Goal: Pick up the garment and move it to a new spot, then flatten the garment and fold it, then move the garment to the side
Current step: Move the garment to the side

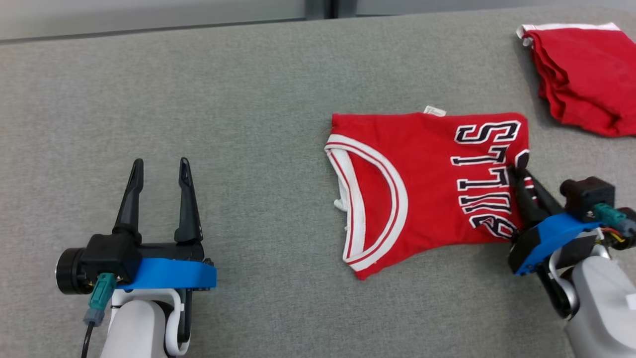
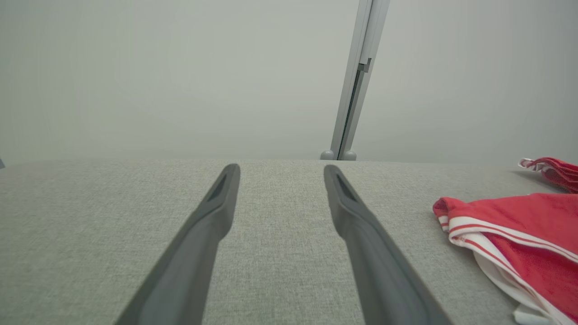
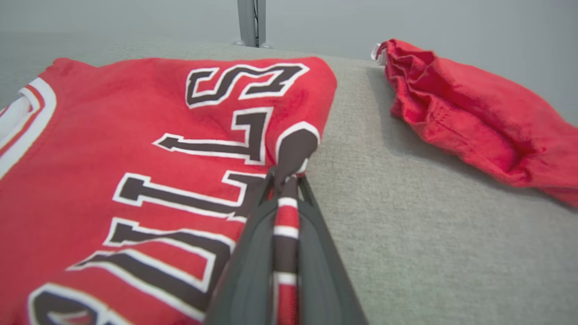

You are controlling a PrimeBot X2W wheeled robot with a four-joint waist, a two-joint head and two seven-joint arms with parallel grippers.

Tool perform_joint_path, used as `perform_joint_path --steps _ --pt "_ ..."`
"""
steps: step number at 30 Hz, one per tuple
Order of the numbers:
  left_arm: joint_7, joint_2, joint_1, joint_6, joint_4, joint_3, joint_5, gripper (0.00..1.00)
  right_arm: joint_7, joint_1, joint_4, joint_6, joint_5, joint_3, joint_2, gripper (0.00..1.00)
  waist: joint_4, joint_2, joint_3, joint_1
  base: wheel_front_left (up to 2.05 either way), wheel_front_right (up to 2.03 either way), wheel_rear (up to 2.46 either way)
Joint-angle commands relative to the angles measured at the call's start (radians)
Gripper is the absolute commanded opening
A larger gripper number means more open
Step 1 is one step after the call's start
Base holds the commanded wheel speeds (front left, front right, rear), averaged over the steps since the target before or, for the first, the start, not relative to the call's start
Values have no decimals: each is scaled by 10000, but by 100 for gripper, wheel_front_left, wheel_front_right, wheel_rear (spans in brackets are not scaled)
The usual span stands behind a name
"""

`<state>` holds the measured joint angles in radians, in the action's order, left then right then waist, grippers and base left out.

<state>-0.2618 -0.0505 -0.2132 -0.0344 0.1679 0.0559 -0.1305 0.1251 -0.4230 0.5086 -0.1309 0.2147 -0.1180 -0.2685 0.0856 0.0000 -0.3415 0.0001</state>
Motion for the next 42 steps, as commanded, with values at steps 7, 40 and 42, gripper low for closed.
perform_joint_path --steps 7,40,42 --pt "-41 -2 -442 -88 -78 -30 186 100 -41 -806 -594 2 -61 -241 -368 0 145 0 -325 -1 0 0 0" --pt "-32 -349 -1635 -311 -1029 231 705 100 -2028 -5311 1199 2 679 357 -5284 0 475 0 -2811 -1 0 0 0" --pt "-31 -345 -1656 -298 -1035 269 724 100 -2077 -5530 1572 2 550 377 -5215 0 432 0 -2875 -1 0 0 0"
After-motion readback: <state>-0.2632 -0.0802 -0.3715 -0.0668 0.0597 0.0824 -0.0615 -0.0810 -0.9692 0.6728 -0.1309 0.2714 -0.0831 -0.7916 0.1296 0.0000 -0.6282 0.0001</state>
